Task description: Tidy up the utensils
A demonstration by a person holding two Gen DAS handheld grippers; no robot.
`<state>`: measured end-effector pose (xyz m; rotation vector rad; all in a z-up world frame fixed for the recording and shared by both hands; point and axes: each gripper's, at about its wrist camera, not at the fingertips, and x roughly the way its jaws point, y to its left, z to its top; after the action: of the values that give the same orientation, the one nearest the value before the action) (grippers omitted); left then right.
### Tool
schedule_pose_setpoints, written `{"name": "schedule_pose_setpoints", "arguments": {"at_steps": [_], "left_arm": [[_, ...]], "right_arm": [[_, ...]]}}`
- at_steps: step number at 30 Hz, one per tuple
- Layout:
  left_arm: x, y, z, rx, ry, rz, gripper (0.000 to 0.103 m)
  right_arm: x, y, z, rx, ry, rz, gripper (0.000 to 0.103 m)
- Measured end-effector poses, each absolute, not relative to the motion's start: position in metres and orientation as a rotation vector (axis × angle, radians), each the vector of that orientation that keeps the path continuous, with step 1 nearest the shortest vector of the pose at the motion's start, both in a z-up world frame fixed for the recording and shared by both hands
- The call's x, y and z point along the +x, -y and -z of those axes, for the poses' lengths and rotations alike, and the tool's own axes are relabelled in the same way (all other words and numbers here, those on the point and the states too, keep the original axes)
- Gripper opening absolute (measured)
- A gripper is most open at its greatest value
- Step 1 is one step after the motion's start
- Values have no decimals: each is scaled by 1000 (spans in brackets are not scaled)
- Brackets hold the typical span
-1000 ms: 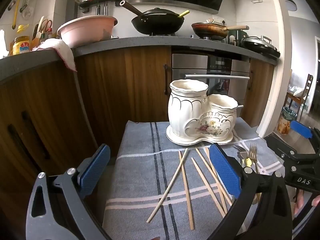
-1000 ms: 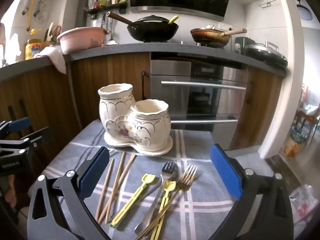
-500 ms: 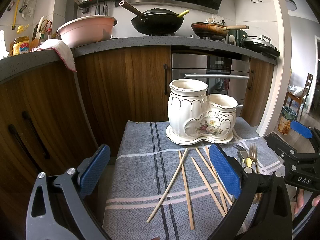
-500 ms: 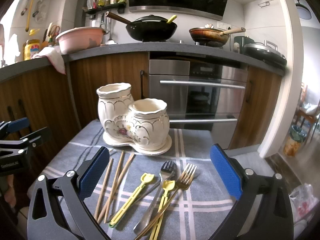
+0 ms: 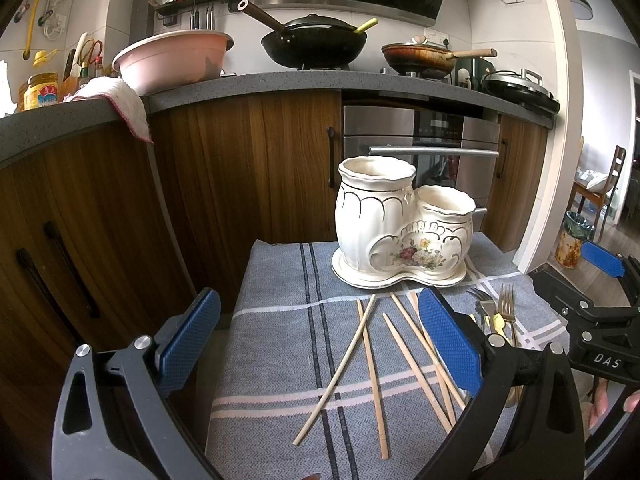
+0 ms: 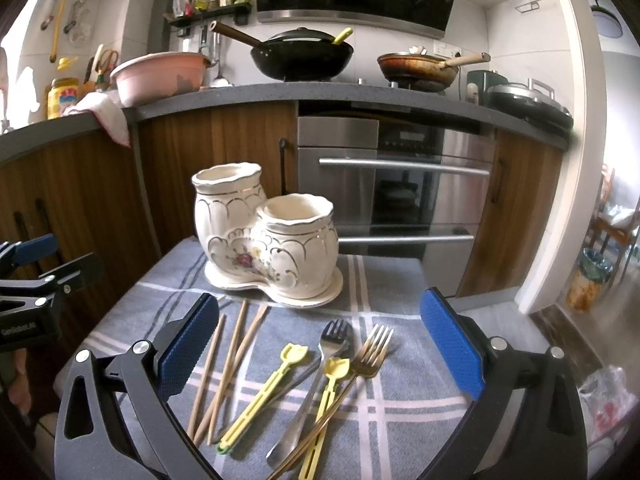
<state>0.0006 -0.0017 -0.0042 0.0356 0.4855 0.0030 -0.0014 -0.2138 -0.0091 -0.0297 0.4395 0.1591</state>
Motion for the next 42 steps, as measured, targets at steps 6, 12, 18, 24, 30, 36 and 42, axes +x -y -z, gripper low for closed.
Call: {"name": "schedule_pose_setpoints", "arguments": {"at_steps": [6,12,18,24,30,36,42], "left_arm": [[1,2,5,36,-486,-2,98],[1,2,5,34,-487,-2,98],[1,2,6,34,-487,-2,98],[1,2,6,33,-488,0,98],[1,3,7,34,-489,-1,98],[2,2,7,32,-490,-2,98],[2,2,7,33,-491,-1,98]], "right_arm": [[-3,209,7,-29,-444,-160,99],[0,215,10,-30,-446,-163,99],[0,215,11,-32,-446,-162,99],[0,214,10,-32,-448,-161,99],[0,214,10,-33,-448,-161,99],[0,216,11,-33,-448,-160,99],[-2,211,9,-36,-447,-156,99]]}}
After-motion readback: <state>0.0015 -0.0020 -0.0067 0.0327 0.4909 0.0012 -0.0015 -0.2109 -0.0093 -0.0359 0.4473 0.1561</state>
